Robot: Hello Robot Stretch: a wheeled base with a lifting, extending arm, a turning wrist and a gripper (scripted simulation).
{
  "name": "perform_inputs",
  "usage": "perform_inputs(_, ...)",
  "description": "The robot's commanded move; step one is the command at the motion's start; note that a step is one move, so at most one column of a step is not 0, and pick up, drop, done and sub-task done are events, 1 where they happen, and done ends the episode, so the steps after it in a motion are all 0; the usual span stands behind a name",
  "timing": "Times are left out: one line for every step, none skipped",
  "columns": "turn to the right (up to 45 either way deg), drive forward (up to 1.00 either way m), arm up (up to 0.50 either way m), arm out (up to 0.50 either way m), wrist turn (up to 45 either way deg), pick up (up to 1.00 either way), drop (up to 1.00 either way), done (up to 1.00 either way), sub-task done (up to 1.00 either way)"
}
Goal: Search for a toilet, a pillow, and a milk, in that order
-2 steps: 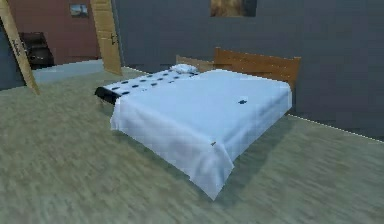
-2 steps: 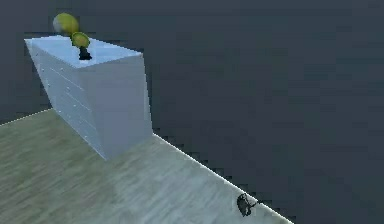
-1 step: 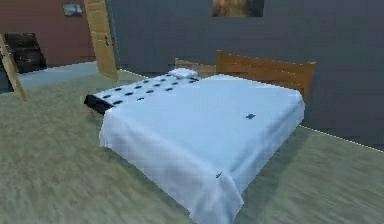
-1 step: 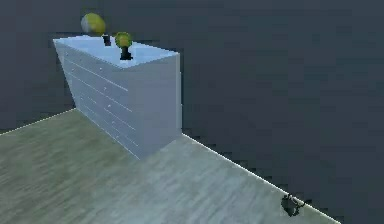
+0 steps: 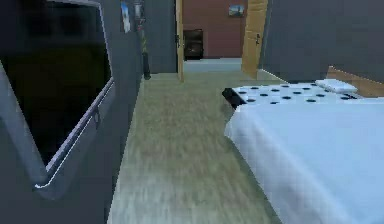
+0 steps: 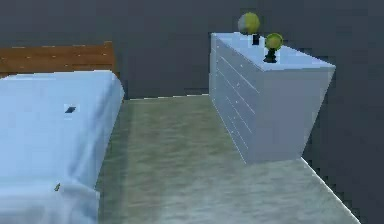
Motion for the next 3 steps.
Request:
perform_inputs(0.0, 1.0, 0.0, 0.0, 0.0, 0.0, 0.0, 0.0, 0.0)
perform_inputs(0.0, 1.0, 0.0, 0.0, 0.0, 0.0, 0.0, 0.0, 0.0)
perform_inputs(-9.0, 0.0, 0.0, 0.0, 0.0, 0.0, 0.0, 0.0, 0.0)
